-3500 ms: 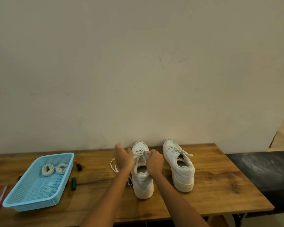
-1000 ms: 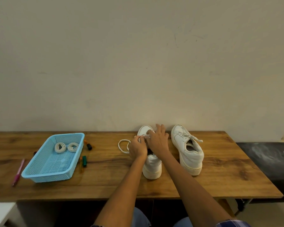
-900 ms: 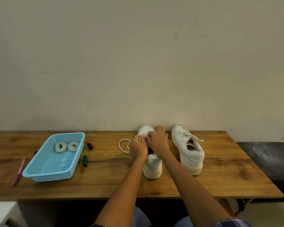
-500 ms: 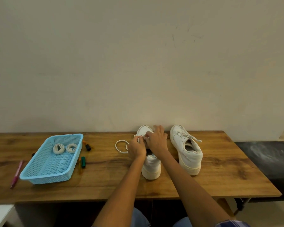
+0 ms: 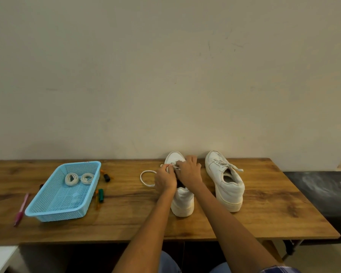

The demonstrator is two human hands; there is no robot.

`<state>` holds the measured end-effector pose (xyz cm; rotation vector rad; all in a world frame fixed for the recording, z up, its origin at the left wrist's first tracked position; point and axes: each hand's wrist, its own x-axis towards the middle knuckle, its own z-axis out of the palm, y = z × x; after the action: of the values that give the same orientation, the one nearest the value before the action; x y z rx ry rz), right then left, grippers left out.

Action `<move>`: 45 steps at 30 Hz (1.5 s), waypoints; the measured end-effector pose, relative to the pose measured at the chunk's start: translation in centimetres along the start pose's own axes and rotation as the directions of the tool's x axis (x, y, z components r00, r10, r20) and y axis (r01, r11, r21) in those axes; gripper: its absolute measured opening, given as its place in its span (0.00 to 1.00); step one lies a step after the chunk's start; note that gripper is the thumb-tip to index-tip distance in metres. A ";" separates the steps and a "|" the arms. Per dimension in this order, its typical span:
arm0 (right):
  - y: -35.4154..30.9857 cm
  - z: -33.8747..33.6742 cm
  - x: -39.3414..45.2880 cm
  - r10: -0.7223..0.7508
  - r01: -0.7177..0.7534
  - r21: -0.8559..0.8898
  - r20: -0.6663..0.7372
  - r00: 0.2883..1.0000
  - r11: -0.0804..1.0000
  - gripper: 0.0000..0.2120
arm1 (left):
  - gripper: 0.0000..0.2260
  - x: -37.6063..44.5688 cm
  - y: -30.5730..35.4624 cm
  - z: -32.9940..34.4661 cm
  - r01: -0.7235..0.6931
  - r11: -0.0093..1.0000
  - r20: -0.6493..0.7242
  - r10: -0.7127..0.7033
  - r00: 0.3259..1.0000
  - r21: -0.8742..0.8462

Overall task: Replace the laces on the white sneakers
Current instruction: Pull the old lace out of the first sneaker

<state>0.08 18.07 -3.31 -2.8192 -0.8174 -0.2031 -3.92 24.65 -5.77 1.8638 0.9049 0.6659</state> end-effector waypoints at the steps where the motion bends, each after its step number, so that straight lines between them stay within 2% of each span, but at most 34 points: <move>1: -0.1 -0.1 0.0 -0.007 0.007 -0.007 0.028 1.000 1.000 0.17 | 0.12 0.0 0.0 0.0 -0.004 1.000 -0.001 0.004 1.000 0.001; 3: 0.0 -0.1 0.1 -0.009 0.011 0.028 -0.053 0.999 1.000 0.16 | 0.13 -0.1 0.1 -0.2 -0.015 1.000 -0.002 0.015 1.000 0.003; 4: 0.0 0.0 0.1 0.010 0.002 0.065 -0.173 0.985 0.998 0.15 | 0.13 -0.1 0.1 -0.2 -0.020 1.000 -0.003 0.020 1.000 0.001; 6: -0.1 -0.2 -0.1 0.150 -0.075 0.198 -0.397 0.905 0.977 0.09 | 0.12 -0.1 0.1 -0.2 -0.024 1.000 -0.003 0.024 1.000 0.002; 8: 0.2 -0.1 -0.2 0.249 -0.119 0.278 -0.501 0.829 0.953 0.06 | 0.12 0.0 0.2 -0.2 -0.013 1.000 0.000 0.013 1.000 0.005; 9: 0.3 0.1 -0.1 0.245 -0.126 0.262 -0.492 0.835 0.957 0.10 | 0.12 0.0 0.1 -0.1 -0.010 1.000 0.003 0.010 1.000 0.002; 10: 0.3 0.1 -0.1 0.212 -0.119 0.234 -0.426 0.879 0.965 0.14 | 0.12 -0.1 0.1 -0.1 -0.011 1.000 0.007 0.011 1.000 -0.003; 12: 0.1 0.1 -0.1 0.113 -0.088 0.125 -0.206 0.972 0.988 0.17 | 0.12 -0.2 0.1 -0.2 -0.015 1.000 0.007 0.015 1.000 -0.006; 14: -0.1 -0.1 -0.1 0.019 -0.018 0.044 -0.034 0.999 0.999 0.17 | 0.12 -0.1 0.0 -0.1 -0.017 1.000 0.006 0.017 1.000 -0.007; 15: -0.1 -0.2 0.0 0.002 -0.002 0.044 0.002 1.000 0.999 0.17 | 0.12 -0.1 0.0 -0.1 -0.019 1.000 0.005 0.019 1.000 -0.008; 17: 0.1 -0.2 0.1 0.000 0.006 0.109 -0.050 0.999 0.994 0.17 | 0.12 -0.2 0.1 -0.2 -0.019 1.000 0.003 0.019 1.000 -0.005; 18: 0.2 -0.1 0.1 0.022 0.004 0.173 -0.147 0.989 0.985 0.16 | 0.12 -0.2 0.1 -0.2 -0.019 1.000 0.000 0.019 1.000 -0.003; 20: 0.5 0.0 -0.1 0.162 -0.026 0.378 -0.332 0.929 0.925 0.14 | 0.12 -0.1 0.1 -0.2 -0.014 1.000 -0.002 0.014 1.000 0.005; 21: 0.8 -0.1 -0.1 0.250 -0.051 0.467 -0.376 0.892 0.883 0.13 | 0.12 -0.1 0.2 -0.3 -0.010 1.000 0.000 0.010 1.000 0.009; 23: 1.6 -0.6 0.1 0.378 -0.117 0.532 -0.414 0.828 0.839 0.14 | 0.13 -0.1 0.2 -0.2 -0.015 1.000 0.008 0.015 1.000 0.026; 25: 2.3 -1.5 0.6 0.425 -0.181 0.533 -0.379 0.822 0.826 0.15 | 0.13 -0.1 0.3 -0.2 -0.019 0.999 0.007 0.019 1.000 0.047; 27: 2.7 -2.1 1.1 0.420 -0.221 0.501 -0.328 0.846 0.837 0.16 | 0.13 -0.1 0.2 -0.2 -0.017 0.999 0.008 0.016 1.000 0.049; 32: 3.0 -1.9 1.5 0.444 -0.390 0.347 -0.091 0.891 0.853 0.19 | 0.13 -0.1 0.1 -0.1 -0.004 0.999 0.009 0.003 1.000 0.040; 37: 2.0 -1.9 1.1 0.301 -0.242 0.395 -0.095 0.949 0.886 0.14 | 0.12 0.1 -0.1 0.1 -0.006 1.000 0.002 0.006 1.000 0.013; 39: 1.3 -1.6 1.0 0.178 -0.138 0.426 -0.054 0.983 0.894 0.15 | 0.12 0.1 -0.1 0.1 -0.017 1.000 -0.001 0.017 1.000 0.014; 42: 0.5 -0.8 1.0 -0.021 0.011 0.349 0.024 0.999 0.937 0.19 | 0.12 0.0 -0.1 0.1 -0.020 1.000 0.001 0.020 1.000 0.019; 44: 0.5 -0.1 1.0 -0.030 0.010 0.290 0.064 0.997 0.957 0.18 | 0.12 0.0 0.0 0.0 -0.015 1.000 -0.001 0.015 1.000 0.021; 45: 0.6 0.2 1.0 0.040 -0.066 0.289 0.097 0.994 0.955 0.21 | 0.12 0.0 0.0 0.0 -0.015 1.000 -0.003 0.015 1.000 0.027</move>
<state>1.29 18.11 -3.44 -2.5818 -0.7219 0.0516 -3.89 24.64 -5.73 1.8958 0.9065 0.6687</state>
